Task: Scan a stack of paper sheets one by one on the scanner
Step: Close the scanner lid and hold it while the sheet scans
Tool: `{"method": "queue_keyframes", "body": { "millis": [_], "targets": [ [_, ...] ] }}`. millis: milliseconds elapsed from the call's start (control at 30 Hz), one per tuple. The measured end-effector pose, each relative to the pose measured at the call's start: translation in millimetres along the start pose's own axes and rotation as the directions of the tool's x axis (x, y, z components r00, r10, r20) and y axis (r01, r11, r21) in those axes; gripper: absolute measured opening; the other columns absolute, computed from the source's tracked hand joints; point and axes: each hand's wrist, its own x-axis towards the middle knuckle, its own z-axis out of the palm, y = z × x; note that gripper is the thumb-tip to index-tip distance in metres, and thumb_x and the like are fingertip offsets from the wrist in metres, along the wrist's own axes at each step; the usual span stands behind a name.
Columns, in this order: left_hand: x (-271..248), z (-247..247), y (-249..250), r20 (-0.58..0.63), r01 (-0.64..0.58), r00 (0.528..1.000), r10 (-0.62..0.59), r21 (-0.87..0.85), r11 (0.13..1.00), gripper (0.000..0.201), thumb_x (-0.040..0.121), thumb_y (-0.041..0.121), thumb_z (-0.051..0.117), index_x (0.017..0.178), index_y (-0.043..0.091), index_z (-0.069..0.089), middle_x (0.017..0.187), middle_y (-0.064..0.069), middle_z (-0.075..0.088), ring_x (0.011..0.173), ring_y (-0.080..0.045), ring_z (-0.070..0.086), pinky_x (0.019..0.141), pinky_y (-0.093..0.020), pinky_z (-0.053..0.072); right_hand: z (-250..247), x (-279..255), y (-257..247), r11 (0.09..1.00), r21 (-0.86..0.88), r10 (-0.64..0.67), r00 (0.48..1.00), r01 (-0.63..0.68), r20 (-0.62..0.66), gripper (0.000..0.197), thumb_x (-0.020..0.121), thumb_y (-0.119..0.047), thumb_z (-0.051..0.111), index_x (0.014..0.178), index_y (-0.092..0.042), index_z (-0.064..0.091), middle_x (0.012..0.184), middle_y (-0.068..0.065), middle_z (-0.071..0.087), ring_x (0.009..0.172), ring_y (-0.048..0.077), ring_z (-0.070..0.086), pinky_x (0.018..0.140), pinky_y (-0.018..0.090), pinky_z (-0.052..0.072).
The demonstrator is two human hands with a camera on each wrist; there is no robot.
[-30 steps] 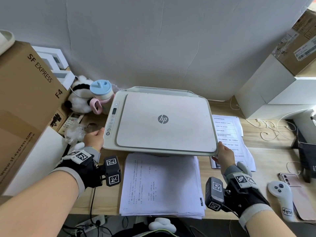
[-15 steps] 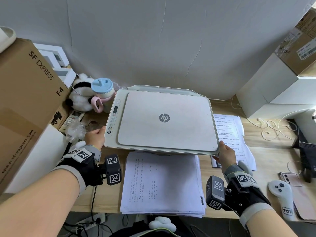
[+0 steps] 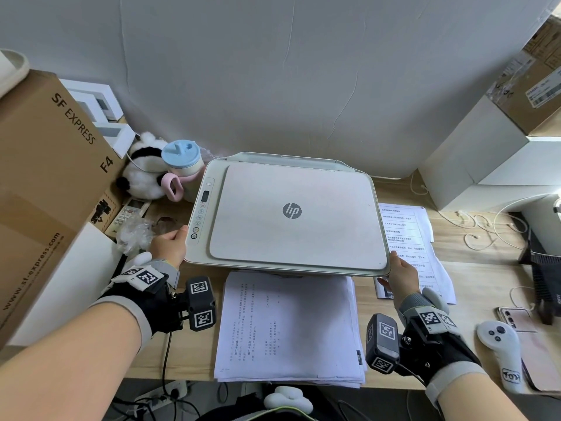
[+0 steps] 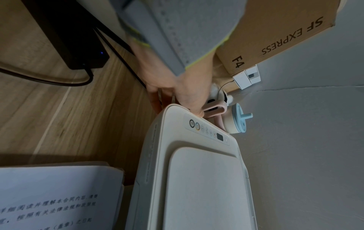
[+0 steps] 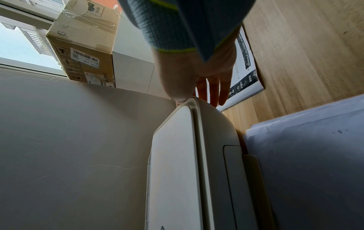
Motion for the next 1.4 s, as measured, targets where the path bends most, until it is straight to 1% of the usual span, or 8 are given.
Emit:
{"method": "queue_keyframes", "body": {
  "millis": [233,500,667,900,1167,1233,1300,1400],
  "targets": [
    [3,0,-3,0.002,0.004,1.0,-0.004,0.003,1.0,0.038,0.095,0.03,0.053,0.111,-0.001,0.068,0.087,-0.01,0.058,0.085,-0.022,0.05,0.076,-0.026,0.035,0,-2,-1,1.0,-0.011,0.008,1.0,-0.008,0.002,0.03,0.098,-0.029,0.042,0.084,-0.011,0.061,0.082,0.003,0.057,0.086,0.02,0.052,0.064,0.027,0.048],
    [3,0,-2,-0.005,0.001,1.0,-0.001,0.006,1.0,0.039,0.094,0.031,0.053,0.115,0.002,0.066,0.104,-0.019,0.067,0.088,-0.023,0.05,0.078,-0.026,0.035,1,-4,-2,1.0,-0.025,0.003,1.0,-0.003,-0.01,0.028,0.098,-0.03,0.042,0.096,-0.008,0.06,0.096,0.009,0.057,0.093,0.023,0.052,0.064,0.027,0.049],
    [4,0,-3,-0.005,-0.013,1.0,0.013,0.0,1.0,0.038,0.095,0.03,0.053,0.115,0.001,0.066,0.108,-0.021,0.067,0.088,-0.023,0.05,0.078,-0.026,0.035,2,-6,-3,1.0,-0.019,0.002,1.0,-0.003,-0.011,0.028,0.099,-0.03,0.041,0.098,-0.008,0.059,0.084,0.002,0.057,0.093,0.022,0.052,0.062,0.026,0.048],
    [6,1,-5,0.002,0.005,1.0,-0.005,0.003,1.0,0.038,0.094,0.032,0.053,0.111,0.001,0.068,0.087,-0.009,0.058,0.086,-0.023,0.051,0.078,-0.026,0.036,2,-7,-4,1.0,-0.029,-0.001,1.0,0.001,-0.017,0.027,0.099,-0.029,0.041,0.1,-0.009,0.059,0.101,0.01,0.057,0.094,0.023,0.052,0.064,0.027,0.049],
    [5,3,-1,-0.007,0.025,1.0,-0.026,-0.044,0.999,0.032,0.094,0.023,0.054,0.111,-0.002,0.067,0.081,-0.011,0.06,0.088,-0.023,0.051,0.08,-0.027,0.037,0,-2,-3,0.998,-0.056,-0.023,1.0,0.022,-0.01,0.026,0.098,-0.027,0.043,0.1,-0.008,0.061,0.094,0.008,0.057,0.085,0.021,0.053,0.062,0.026,0.048],
    [8,2,7,0.002,0.034,0.999,-0.033,-0.082,0.996,0.026,0.09,0.012,0.056,0.111,0.002,0.068,0.101,-0.013,0.068,0.099,-0.028,0.06,0.087,-0.029,0.044,-1,2,-6,0.995,-0.082,-0.063,0.997,0.059,-0.043,0.026,0.094,-0.02,0.047,0.107,-0.008,0.065,0.089,0.008,0.057,0.072,0.019,0.051,0.059,0.026,0.045],
    [10,1,17,-0.017,-0.004,1.0,0.003,-0.103,0.995,0.027,0.087,0.003,0.054,0.108,0.005,0.07,0.113,-0.014,0.068,0.107,-0.03,0.062,0.088,-0.029,0.047,-1,2,-12,0.991,-0.098,-0.101,0.993,0.094,-0.065,0.028,0.089,-0.014,0.049,0.109,-0.016,0.068,0.084,0.007,0.061,0.069,0.02,0.052,0.065,0.03,0.046],
    [7,5,37,-0.039,-0.119,0.992,0.119,-0.007,0.993,0.028,0.092,0.003,0.047,0.11,0.005,0.068,0.11,-0.009,0.066,0.1,-0.029,0.061,0.071,-0.019,0.044,0,-3,-19,0.985,-0.113,-0.138,0.99,0.133,-0.04,0.024,0.085,-0.01,0.054,0.095,-0.025,0.07,0.094,0.005,0.07,0.085,0.02,0.061,0.085,0.036,0.051]
  ]
}}
